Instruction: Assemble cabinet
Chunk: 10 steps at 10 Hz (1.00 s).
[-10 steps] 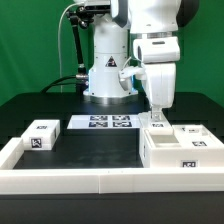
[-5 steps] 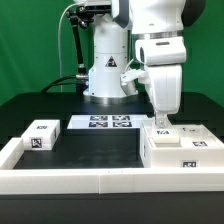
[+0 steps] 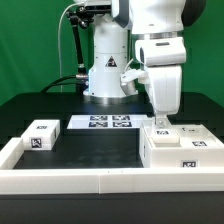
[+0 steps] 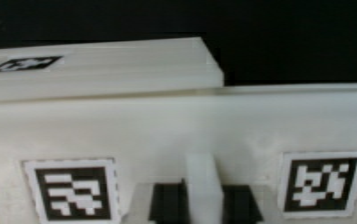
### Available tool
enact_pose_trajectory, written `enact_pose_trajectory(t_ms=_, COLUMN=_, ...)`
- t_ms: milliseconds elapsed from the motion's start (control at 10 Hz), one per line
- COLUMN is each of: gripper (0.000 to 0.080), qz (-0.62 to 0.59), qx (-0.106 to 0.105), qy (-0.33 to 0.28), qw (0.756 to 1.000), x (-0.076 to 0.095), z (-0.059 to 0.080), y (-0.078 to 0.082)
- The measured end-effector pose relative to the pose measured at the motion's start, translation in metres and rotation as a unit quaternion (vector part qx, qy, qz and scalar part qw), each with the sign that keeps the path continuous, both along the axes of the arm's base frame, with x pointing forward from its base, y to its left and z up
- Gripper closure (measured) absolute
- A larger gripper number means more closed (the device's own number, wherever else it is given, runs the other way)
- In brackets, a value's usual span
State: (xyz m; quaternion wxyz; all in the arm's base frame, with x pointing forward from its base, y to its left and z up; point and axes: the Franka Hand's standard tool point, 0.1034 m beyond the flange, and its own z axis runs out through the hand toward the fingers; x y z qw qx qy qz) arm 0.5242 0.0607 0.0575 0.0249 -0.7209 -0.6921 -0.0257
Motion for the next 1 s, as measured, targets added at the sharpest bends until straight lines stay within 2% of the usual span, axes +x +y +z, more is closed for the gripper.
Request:
enact_pose_trajectory(t_ms=400, gripper=0.0729, qz=-0.004, qx=0.006, qy=-0.005, qw=1.000, x=0.034, z=0.001, y=0.002)
enact_pose_trajectory(t_ms=700, gripper=0.0729, qz=-0.005, qx=0.008, qy=-0.008, qw=1.000, x=0.049, z=0.000, y=0.001)
enact_pose_trajectory(t_ms=1000, gripper=0.0729, qz=-0.016, qx=0.008, qy=-0.009, qw=1.000, x=0.048, z=0.000, y=-0.001)
